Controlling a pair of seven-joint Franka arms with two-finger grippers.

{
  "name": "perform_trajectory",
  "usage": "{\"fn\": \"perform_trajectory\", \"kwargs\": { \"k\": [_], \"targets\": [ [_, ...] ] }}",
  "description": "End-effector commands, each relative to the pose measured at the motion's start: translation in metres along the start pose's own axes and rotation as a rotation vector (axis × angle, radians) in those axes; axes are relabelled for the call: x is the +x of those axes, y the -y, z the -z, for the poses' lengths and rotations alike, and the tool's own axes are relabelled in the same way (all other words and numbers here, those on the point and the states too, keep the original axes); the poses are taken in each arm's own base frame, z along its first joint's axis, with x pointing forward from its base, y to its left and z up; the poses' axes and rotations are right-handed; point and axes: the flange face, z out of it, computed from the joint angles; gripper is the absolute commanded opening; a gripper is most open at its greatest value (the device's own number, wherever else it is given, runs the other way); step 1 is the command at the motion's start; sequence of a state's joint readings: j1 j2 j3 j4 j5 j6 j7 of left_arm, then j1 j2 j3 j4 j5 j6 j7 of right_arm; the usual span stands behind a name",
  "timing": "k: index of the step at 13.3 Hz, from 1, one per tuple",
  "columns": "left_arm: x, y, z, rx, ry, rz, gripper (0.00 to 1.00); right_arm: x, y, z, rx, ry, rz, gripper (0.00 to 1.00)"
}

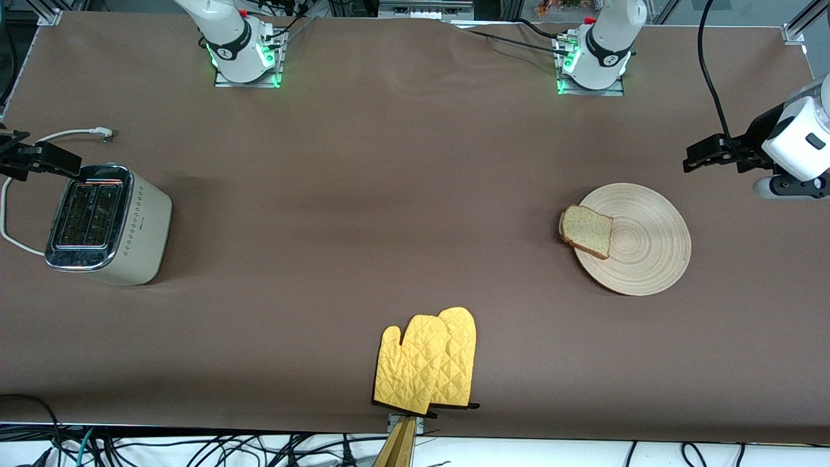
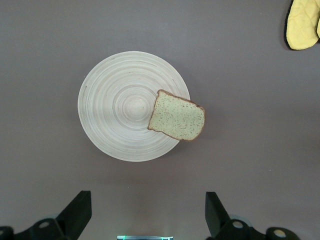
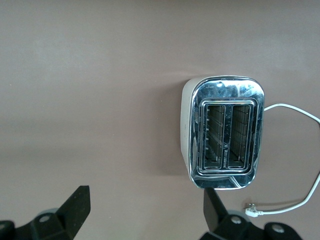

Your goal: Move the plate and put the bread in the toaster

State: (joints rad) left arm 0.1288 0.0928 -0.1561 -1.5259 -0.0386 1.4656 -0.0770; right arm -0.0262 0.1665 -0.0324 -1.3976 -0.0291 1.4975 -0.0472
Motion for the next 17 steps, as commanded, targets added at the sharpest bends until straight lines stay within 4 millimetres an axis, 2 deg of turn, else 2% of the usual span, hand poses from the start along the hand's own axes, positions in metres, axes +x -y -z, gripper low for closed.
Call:
{"fn": "perform_trajectory", "kwargs": {
  "k": [1,3,5,7,9,14,17],
  "targets": [
    [0.001,-0.002,0.005,-0.013,0.006,0.006,1.00,0.003,0.000,0.005,0.016,-0.009,0.012,1.00],
    [0.001,-0.001,0.005,-0.011,0.006,0.005,1.00,0.003,0.000,0.005,0.016,-0.007,0.012,1.00],
    [0.005,0.012,-0.006,-0.013,-0.002,0.014,1.00,0.003,0.000,0.005,0.016,-0.009,0.014,1.00],
    [0.011,0.036,-0.023,-0.019,-0.021,0.007,1.00,0.003,0.003,0.006,0.014,-0.011,0.018,1.00],
    [0.019,0.058,-0.053,-0.007,-0.041,0.016,1.00,0.003,0.001,0.006,0.014,-0.011,0.015,1.00],
    [0.030,0.095,-0.126,-0.011,-0.094,0.047,1.00,0.004,0.001,0.005,0.014,-0.009,0.017,1.00],
    [0.035,0.144,-0.172,-0.029,-0.120,0.030,1.00,0.004,0.001,0.005,0.016,-0.011,0.015,1.00]
  ]
}}
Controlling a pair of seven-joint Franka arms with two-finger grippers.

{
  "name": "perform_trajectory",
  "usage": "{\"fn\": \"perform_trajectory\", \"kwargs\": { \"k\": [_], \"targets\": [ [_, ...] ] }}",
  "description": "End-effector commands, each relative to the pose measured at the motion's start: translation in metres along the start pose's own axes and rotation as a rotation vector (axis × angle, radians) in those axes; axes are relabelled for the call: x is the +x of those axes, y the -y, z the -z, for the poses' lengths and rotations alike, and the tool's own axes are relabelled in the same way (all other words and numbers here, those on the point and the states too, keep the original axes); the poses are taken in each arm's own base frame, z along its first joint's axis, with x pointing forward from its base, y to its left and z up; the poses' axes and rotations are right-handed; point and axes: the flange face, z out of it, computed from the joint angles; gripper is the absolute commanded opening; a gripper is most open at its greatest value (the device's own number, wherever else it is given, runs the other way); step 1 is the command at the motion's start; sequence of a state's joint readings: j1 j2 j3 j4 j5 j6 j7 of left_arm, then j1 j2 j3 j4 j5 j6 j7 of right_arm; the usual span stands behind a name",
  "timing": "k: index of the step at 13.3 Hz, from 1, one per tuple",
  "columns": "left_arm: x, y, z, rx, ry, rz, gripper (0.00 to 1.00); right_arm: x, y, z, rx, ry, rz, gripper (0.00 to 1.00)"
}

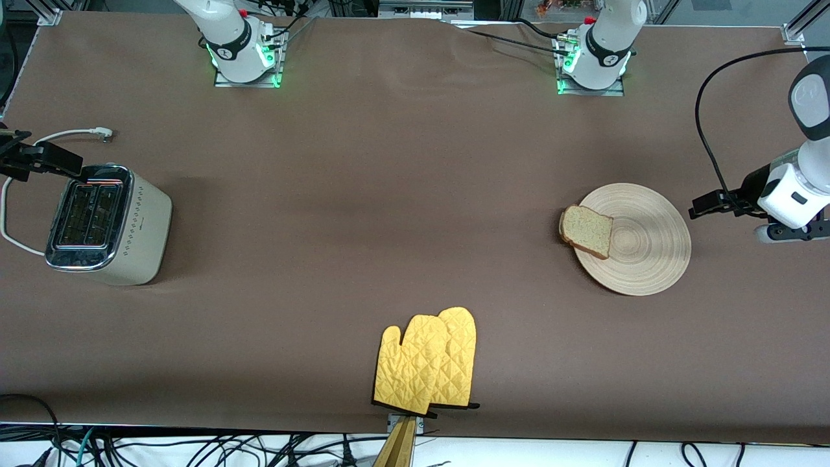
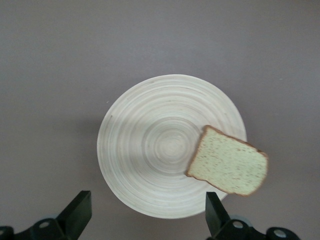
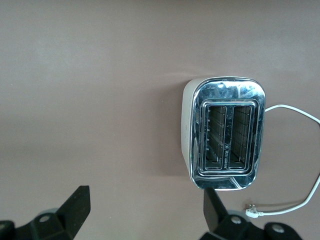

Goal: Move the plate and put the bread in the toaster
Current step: 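Reach the left gripper toward the rim of the wooden plate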

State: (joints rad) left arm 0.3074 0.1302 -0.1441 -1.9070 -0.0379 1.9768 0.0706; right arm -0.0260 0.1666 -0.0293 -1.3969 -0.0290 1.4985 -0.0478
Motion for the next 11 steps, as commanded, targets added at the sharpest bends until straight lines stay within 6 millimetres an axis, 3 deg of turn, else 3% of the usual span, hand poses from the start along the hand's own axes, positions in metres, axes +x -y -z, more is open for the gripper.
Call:
{"fn": "perform_trajectory", "kwargs": {
  "k": [1,6,10,11],
  "targets": [
    [0.001,0.048,-0.034,-0.021,-0.015,-0.043,1.00,0.003,-0.001,0.005,0.015,-0.009,0.011,1.00],
    [0.014,0.164,-0.120,-0.267,-0.016,-0.154,1.00,0.003,-0.001,0.005,0.015,-0.009,0.011,1.00],
    [0.032,0.210,-0.180,-0.505,0.041,-0.164,1.00,0.003,-0.001,0.005,0.015,-0.009,0.010,1.00],
    [0.036,0.211,-0.192,-0.563,0.049,-0.163,1.00,0.003,-0.001,0.005,0.015,-0.009,0.010,1.00]
  ]
}}
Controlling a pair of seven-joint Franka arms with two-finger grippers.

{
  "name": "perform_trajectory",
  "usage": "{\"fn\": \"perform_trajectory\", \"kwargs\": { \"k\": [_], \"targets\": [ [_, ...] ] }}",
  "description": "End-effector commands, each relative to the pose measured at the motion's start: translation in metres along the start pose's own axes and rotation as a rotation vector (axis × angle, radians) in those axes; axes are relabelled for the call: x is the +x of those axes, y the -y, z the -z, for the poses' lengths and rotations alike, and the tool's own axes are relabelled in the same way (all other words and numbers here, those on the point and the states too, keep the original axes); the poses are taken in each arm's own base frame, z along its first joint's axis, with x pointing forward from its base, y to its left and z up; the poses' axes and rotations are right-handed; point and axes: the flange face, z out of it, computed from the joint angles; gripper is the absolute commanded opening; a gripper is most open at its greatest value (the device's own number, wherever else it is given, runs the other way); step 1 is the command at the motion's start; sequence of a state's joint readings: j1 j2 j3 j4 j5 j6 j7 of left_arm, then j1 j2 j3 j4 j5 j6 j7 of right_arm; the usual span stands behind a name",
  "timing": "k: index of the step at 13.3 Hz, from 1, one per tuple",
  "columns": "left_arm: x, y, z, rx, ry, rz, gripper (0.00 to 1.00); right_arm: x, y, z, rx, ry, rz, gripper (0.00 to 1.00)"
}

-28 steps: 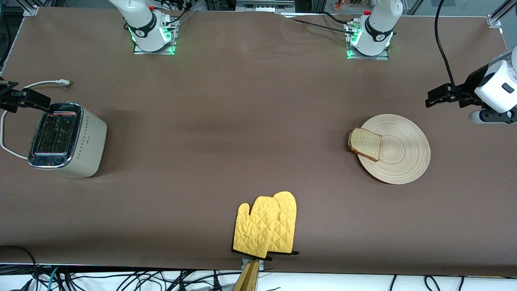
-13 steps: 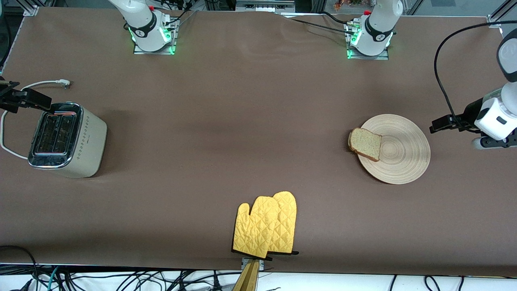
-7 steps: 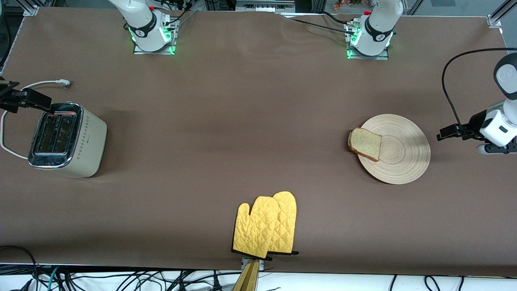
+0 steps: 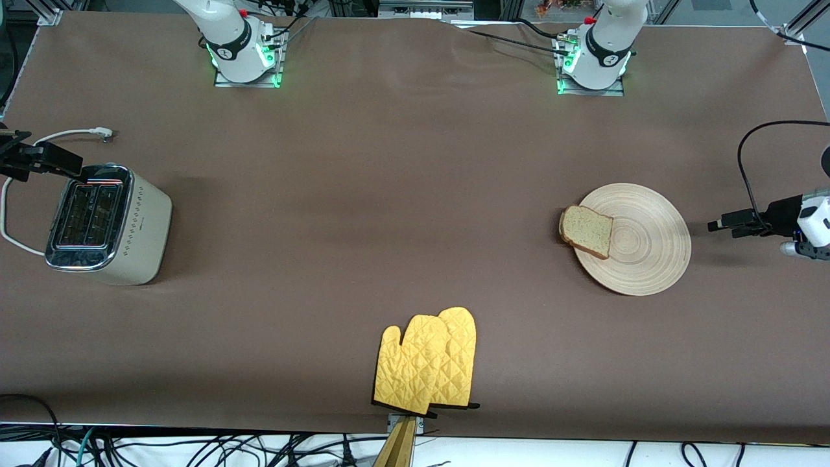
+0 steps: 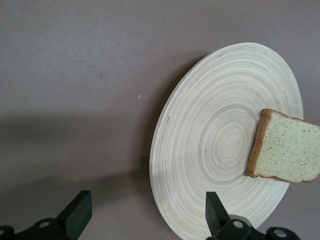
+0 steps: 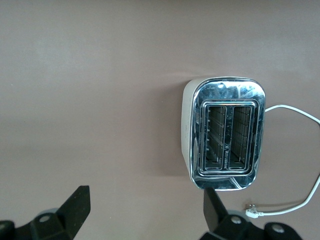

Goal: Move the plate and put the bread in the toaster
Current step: 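Reach the left gripper toward the rim of the wooden plate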

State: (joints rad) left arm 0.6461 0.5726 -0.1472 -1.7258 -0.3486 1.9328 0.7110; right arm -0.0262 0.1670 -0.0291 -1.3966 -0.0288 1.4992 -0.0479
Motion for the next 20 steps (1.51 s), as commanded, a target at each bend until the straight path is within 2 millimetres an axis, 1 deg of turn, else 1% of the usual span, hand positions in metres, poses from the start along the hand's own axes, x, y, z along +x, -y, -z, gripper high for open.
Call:
{"fn": "perform_trajectory", "kwargs": {
  "k": [1,2,3,5,7,9,12,16,19,20],
  "targets": [
    [0.016,0.019,-0.014,-0.167,-0.005,-0.023,1.00,0.003,0.000,0.005,0.015,-0.008,0.010,1.00],
    [0.013,0.018,-0.016,-0.231,-0.007,-0.017,1.00,0.003,0.000,0.005,0.015,-0.008,0.010,1.00],
    [0.010,0.019,-0.023,-0.280,-0.001,-0.018,1.00,0.003,0.000,0.005,0.015,-0.008,0.008,1.00],
    [0.009,0.026,-0.044,-0.330,-0.012,-0.084,1.00,0.003,0.000,0.006,0.015,-0.010,0.011,1.00],
    [0.007,0.033,-0.058,-0.347,-0.011,-0.125,1.00,0.003,0.000,0.005,0.015,-0.008,0.010,1.00],
    [0.007,0.042,-0.064,-0.350,-0.019,-0.151,1.00,0.003,0.000,0.005,0.015,-0.008,0.010,1.00],
    [0.006,0.045,-0.070,-0.366,-0.023,-0.147,1.00,0.003,0.000,0.005,0.015,-0.008,0.010,1.00],
    [0.004,0.048,-0.089,-0.427,-0.041,-0.110,1.00,0.003,0.000,0.005,0.015,-0.008,0.010,1.00],
    [0.002,0.050,-0.097,-0.439,-0.034,-0.102,0.95,0.003,0.000,0.005,0.015,-0.008,0.010,1.00],
    [0.001,0.050,-0.099,-0.443,-0.031,-0.100,0.90,0.003,-0.001,0.004,0.015,-0.007,0.008,1.00]
  ]
}}
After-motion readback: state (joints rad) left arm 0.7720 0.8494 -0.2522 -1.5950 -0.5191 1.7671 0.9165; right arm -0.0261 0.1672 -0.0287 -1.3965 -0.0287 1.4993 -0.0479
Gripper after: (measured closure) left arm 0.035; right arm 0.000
